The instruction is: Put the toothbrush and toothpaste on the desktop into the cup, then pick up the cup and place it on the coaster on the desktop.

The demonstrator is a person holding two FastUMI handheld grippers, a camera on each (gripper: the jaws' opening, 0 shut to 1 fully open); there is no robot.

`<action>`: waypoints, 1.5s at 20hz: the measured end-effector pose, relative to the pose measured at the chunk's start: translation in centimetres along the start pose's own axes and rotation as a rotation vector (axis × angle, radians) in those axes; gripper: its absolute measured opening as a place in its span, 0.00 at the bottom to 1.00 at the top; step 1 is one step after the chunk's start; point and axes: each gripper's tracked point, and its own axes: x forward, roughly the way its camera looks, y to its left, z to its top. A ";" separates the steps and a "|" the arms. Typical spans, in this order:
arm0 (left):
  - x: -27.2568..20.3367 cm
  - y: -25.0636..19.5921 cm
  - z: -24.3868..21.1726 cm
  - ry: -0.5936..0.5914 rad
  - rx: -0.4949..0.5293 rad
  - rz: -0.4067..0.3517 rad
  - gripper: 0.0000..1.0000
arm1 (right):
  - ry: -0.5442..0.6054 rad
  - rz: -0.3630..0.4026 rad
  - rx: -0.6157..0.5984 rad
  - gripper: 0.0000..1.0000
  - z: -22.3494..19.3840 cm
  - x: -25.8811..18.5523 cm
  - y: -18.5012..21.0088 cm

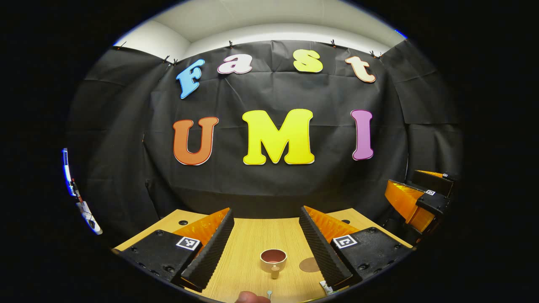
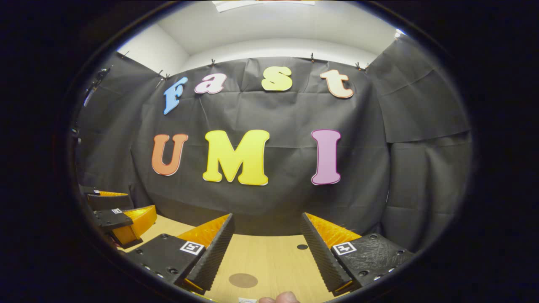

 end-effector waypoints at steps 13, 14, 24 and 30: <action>-1.0 1.1 -7.7 0.269 -0.025 -0.009 0.99 | 0.209 0.108 -0.029 0.95 -5.7 -1.7 1.9; -1.2 1.1 -9.1 0.322 -0.030 -0.010 0.98 | 0.253 0.114 -0.035 0.95 -6.6 -2.1 2.0; -8.0 -0.7 -23.3 0.925 -0.154 -0.070 1.00 | 0.698 0.177 -0.064 0.95 -20.4 -5.2 3.0; -10.0 -1.4 -26.4 1.046 -0.161 -0.075 0.99 | 0.890 0.123 -0.022 0.98 -27.0 -7.6 1.8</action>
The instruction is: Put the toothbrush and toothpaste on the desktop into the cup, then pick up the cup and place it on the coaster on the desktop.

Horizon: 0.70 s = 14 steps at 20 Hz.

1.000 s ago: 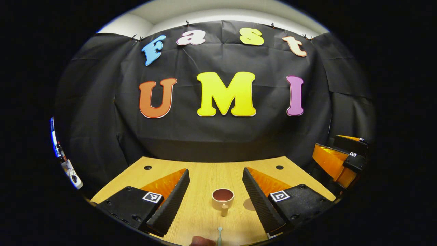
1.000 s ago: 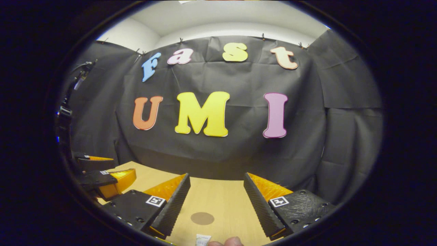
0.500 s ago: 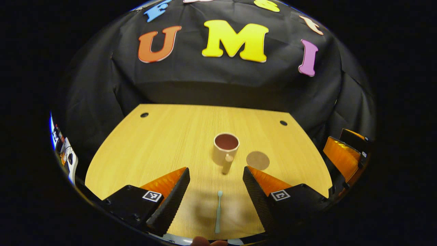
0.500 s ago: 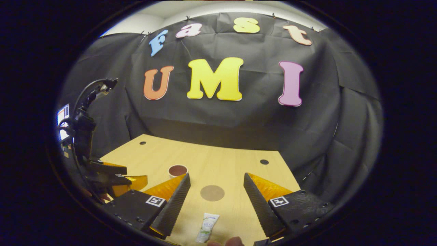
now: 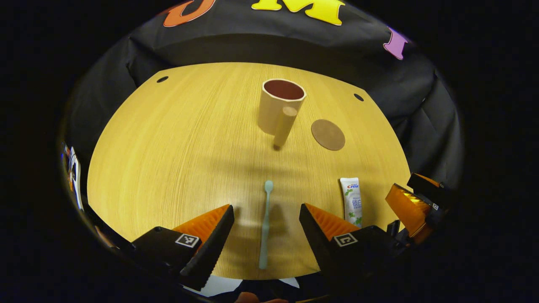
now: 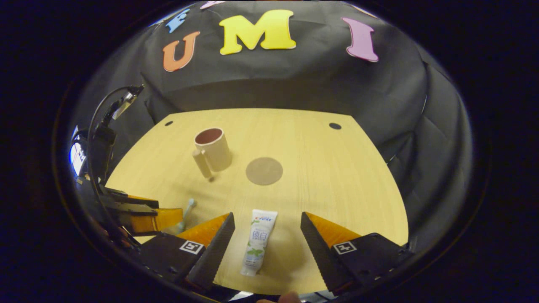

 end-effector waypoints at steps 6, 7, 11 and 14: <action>2.1 0.8 -0.6 -0.052 0.088 0.017 0.88 | 0.034 -0.020 -0.011 0.94 -2.3 1.7 -0.1; 2.4 0.9 -0.6 -0.066 0.100 0.021 0.84 | 0.036 -0.022 -0.012 0.94 -2.6 1.8 -0.1; 3.2 1.0 -0.7 -0.089 0.109 0.033 0.75 | 0.048 -0.030 -0.009 0.95 -3.5 1.8 -0.3; 4.0 0.9 -0.7 -0.130 0.108 0.033 0.69 | 0.039 -0.042 0.000 0.95 -3.5 1.6 -0.7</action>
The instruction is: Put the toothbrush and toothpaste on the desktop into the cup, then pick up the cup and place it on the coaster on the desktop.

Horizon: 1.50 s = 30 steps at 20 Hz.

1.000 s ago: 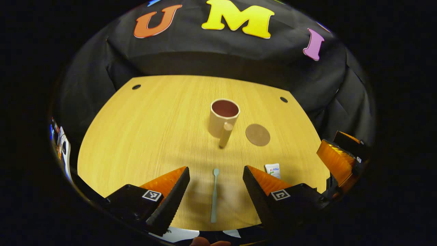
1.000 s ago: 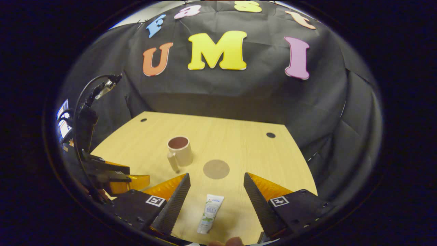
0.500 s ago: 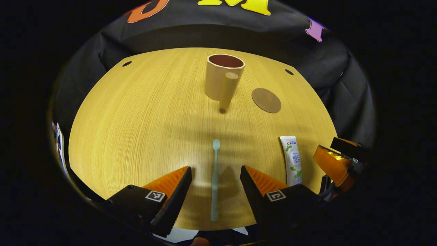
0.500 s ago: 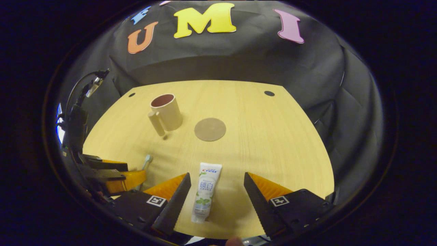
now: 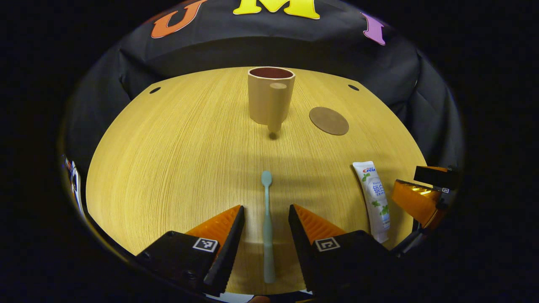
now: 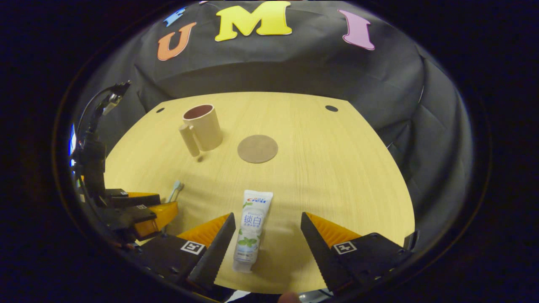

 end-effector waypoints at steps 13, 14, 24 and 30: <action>2.0 -0.3 -1.7 -0.006 0.003 0.014 0.25 | 0.004 -0.011 -0.016 0.94 -0.5 -0.3 -0.3; 2.0 -0.3 -1.7 -0.006 0.006 0.010 0.23 | 0.002 -0.009 -0.020 0.94 -0.4 -0.3 -0.2; 2.1 -0.1 -1.6 0.008 -0.012 0.009 0.06 | 0.032 0.019 -0.031 0.93 -1.0 0.1 1.1; 1.6 -0.2 -1.1 -0.017 -0.008 0.010 0.03 | 0.069 0.021 -0.002 0.93 -1.7 1.0 1.4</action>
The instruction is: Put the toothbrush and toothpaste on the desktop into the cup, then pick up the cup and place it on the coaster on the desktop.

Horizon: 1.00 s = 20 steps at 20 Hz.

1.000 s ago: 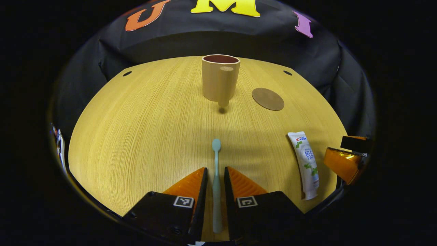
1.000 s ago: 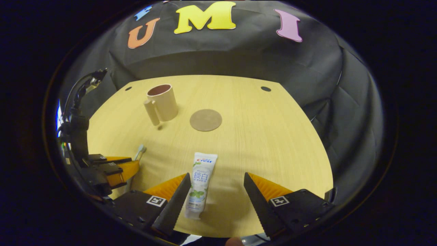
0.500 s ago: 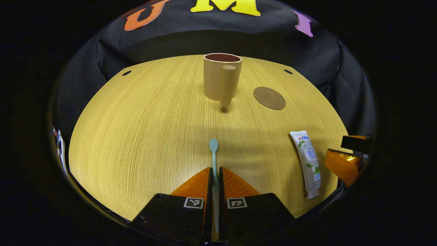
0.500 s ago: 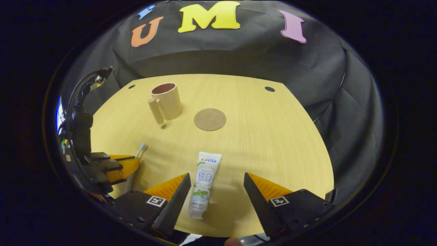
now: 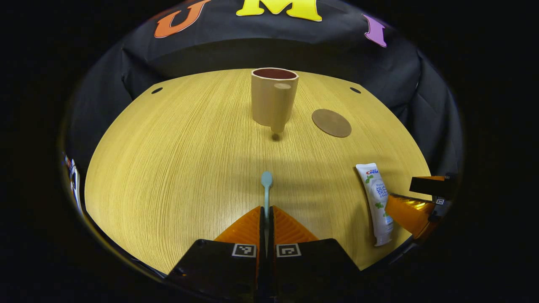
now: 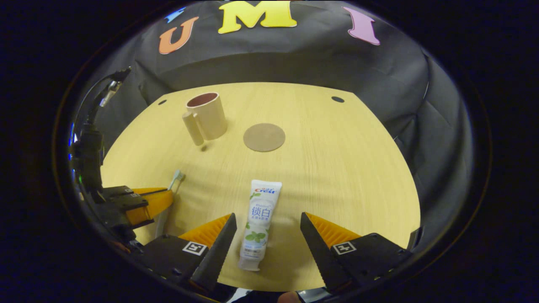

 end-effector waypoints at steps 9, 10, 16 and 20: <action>-1.1 0.7 2.4 -0.042 -0.066 0.010 0.03 | 0.062 0.023 0.017 0.79 -1.3 1.7 1.3; -1.0 0.8 2.7 -0.046 -0.068 0.011 0.03 | 0.067 0.024 0.016 0.80 -1.5 1.9 1.4; -2.2 1.6 6.1 -0.101 -0.078 0.018 0.03 | 0.111 0.024 0.033 0.42 -2.2 2.7 1.4; -3.1 2.0 8.6 -0.168 -0.065 0.018 0.03 | 0.113 0.028 0.025 0.25 -1.9 2.6 1.6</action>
